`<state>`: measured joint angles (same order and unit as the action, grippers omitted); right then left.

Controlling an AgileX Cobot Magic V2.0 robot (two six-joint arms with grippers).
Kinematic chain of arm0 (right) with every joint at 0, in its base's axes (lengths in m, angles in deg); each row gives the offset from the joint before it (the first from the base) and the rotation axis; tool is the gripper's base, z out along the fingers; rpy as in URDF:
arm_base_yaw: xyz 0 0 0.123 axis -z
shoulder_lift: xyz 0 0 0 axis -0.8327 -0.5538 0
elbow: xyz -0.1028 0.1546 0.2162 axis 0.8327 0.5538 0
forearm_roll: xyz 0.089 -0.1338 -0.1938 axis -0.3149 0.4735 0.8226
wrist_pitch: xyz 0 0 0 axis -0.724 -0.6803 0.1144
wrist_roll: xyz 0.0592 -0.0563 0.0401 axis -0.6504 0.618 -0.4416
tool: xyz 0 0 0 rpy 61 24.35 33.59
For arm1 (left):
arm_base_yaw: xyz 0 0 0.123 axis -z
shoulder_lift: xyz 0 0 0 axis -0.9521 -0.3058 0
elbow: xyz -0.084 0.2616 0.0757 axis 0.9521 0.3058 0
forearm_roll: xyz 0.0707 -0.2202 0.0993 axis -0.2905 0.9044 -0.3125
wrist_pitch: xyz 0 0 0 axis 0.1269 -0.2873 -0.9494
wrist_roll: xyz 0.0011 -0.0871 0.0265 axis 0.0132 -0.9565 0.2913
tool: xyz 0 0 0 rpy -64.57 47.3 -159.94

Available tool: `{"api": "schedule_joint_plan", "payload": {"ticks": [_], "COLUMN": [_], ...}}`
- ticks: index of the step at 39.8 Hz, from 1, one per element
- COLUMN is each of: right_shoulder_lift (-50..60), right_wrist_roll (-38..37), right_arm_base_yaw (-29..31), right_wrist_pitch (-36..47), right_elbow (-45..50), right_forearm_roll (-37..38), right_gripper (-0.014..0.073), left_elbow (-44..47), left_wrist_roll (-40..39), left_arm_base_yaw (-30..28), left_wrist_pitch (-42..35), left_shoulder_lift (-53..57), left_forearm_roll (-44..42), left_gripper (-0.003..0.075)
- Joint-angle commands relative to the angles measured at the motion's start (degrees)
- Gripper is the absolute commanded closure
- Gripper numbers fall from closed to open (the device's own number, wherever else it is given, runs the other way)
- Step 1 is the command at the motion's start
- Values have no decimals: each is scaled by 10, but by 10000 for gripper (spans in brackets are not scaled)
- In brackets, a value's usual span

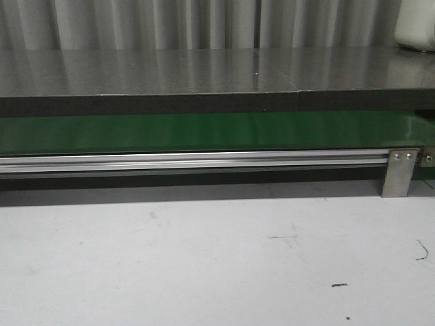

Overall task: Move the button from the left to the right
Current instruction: 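Carry the button with the right gripper into the green tray and release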

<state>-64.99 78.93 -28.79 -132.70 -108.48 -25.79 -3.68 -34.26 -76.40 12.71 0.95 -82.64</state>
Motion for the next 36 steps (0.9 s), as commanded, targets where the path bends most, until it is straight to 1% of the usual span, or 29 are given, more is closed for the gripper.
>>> {"api": "schedule_joint_plan", "payload": {"ticks": [1, 5, 7, 9, 12, 15, 17, 19, 25, 27, 29, 31, 36], "right_shoulder_lift": [-3, -33, -41, -44, -45, -43, -41, -37, 0, 19, 40, 58, 100], "right_wrist_roll": [7, 7, 7, 7, 7, 7, 7, 7, 7, 7, 7, 7, 14], "right_arm_base_yaw": [1, 1, -1, -2, -2, -2, -2, -2, -2, -8, -14, -25, -66], "right_wrist_pitch": [35, 33, 32, 30, 29, 27, 25, 22, 25, 29, 29, 27, 26], "right_elbow": [-16, -16, -16, -16, -16, -16, -16, -16, -16, -16, -16, -16, -16], "right_forearm_roll": [-3, -3, -4, -4, -4, -3, -3, -3, -3, -4, -5, -5, -6], "right_gripper": [336, 333, 305, 238, 109, 20, -15, -29, -28, -8, 33, 93, 287], "left_elbow": [-14, -14, -14, -14, -14, -14, -14, -14, -14, -14, -14, -14, -14], "left_wrist_roll": [-2, -2, -2, -2, -2, -2, -2, -2, -2, -2, -2, -2, -2], "left_arm_base_yaw": [4, 4, 4, 4, 4, 4, 4, 4, 4, 4, 4, 4, 4], "left_wrist_pitch": [-47, -47, -47, -47, -47, -47, -47, -47, -47, -47, -47, -47, -47], "left_shoulder_lift": [-7, -7, -7, -7, -7, -7, -7, -7, -7, -7, -7, -7, -7], "left_forearm_roll": [7, 7, 7, 7, 7, 7, 7, 7, 7, 7, 7, 7, 7], "left_gripper": [741, 741, 741, 741, 741, 741, 741, 741, 741, 741, 741, 741, 741]}}
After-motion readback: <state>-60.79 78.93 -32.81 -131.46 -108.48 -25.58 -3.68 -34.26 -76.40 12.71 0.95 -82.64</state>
